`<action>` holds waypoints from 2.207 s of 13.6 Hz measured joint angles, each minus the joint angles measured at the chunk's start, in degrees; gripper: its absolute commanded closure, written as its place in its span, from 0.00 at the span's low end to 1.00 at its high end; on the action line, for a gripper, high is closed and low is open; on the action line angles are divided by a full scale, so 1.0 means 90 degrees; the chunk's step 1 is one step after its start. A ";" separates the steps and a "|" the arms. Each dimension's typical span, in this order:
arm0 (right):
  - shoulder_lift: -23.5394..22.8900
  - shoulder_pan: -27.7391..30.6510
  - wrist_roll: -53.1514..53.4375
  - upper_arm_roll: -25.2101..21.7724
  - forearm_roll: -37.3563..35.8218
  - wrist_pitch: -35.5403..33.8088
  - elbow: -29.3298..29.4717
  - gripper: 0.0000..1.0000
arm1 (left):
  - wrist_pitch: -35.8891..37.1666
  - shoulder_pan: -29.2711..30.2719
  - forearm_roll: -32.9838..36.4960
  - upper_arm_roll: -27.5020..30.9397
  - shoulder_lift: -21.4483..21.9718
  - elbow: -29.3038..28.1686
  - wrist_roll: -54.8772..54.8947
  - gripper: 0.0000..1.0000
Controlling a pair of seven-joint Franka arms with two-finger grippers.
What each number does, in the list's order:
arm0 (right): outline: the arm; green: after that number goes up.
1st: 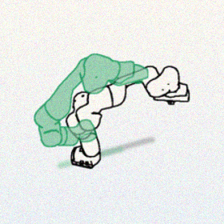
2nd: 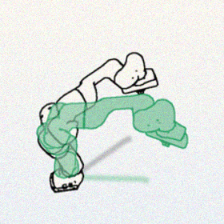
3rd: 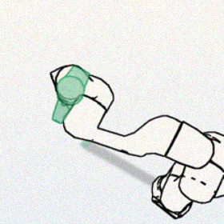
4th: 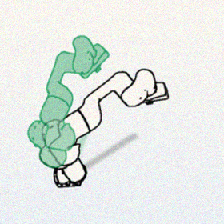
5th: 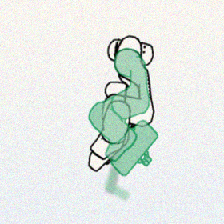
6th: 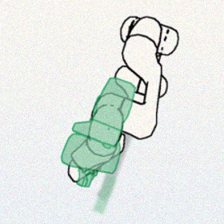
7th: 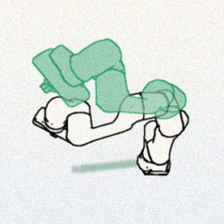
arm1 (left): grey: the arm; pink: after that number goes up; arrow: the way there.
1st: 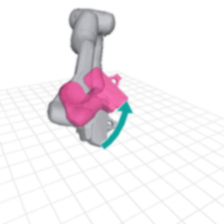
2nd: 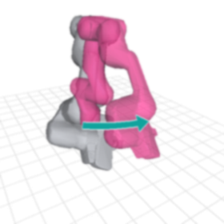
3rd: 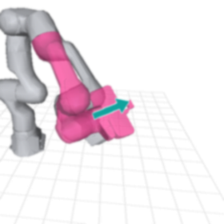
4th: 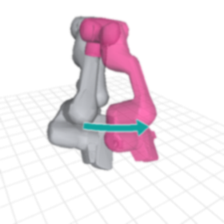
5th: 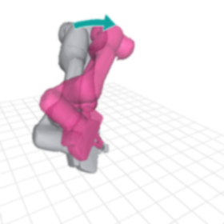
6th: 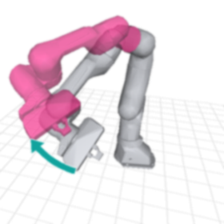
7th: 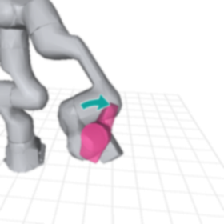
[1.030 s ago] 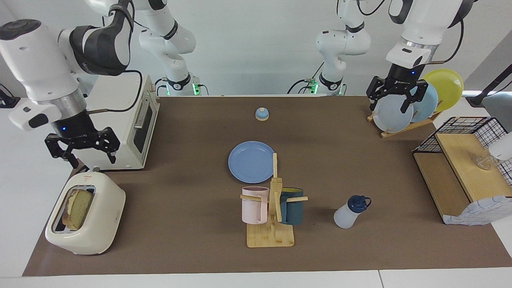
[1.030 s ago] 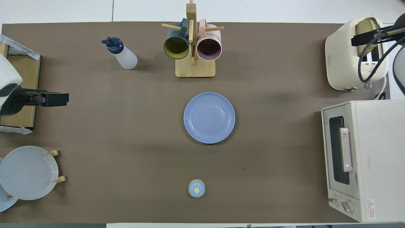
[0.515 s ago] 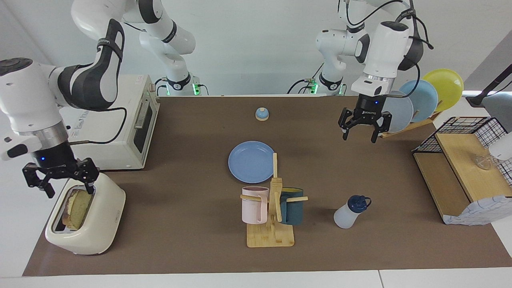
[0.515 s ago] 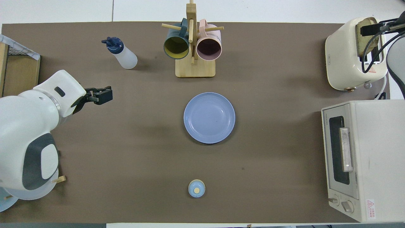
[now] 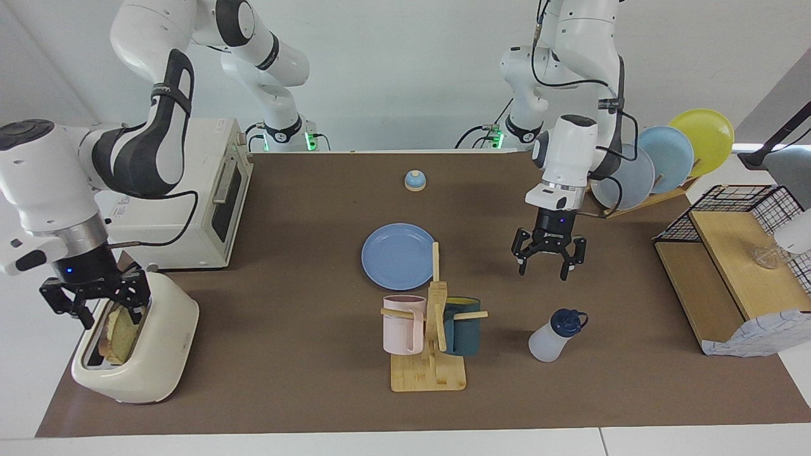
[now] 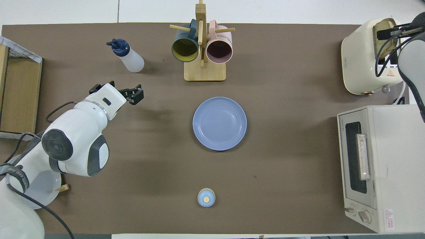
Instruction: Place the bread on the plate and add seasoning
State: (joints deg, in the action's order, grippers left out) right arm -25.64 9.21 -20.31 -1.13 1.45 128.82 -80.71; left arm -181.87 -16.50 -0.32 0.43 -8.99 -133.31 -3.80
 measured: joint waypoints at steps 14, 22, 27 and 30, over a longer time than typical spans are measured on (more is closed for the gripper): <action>0.0798 -0.1052 -0.1157 0.0354 -0.0795 -0.3290 0.1576 1.00 | -0.1353 -0.2943 -0.1848 0.3059 -0.2926 0.2116 -0.0002 0.00; 0.1788 -0.2741 0.2969 0.0554 0.0102 -0.2641 -0.0417 1.00 | -0.0905 -0.2707 -0.1848 0.3053 -0.3272 0.2731 -0.0084 0.00; 0.2658 -0.3858 0.4838 0.0568 0.0106 -0.0148 -0.3137 1.00 | -0.0696 -0.2709 -0.1848 0.3030 -0.3280 0.2804 -0.0158 0.99; 0.2410 -0.4219 0.5356 0.0569 0.0106 0.0906 -0.3422 1.00 | -0.0691 -0.2707 -0.1848 0.3032 -0.3280 0.2818 -0.0200 1.00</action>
State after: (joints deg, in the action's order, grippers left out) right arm -3.94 -28.76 27.89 3.99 2.40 136.98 -111.50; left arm -188.09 -40.86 -16.95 27.72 -38.50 -107.96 -5.60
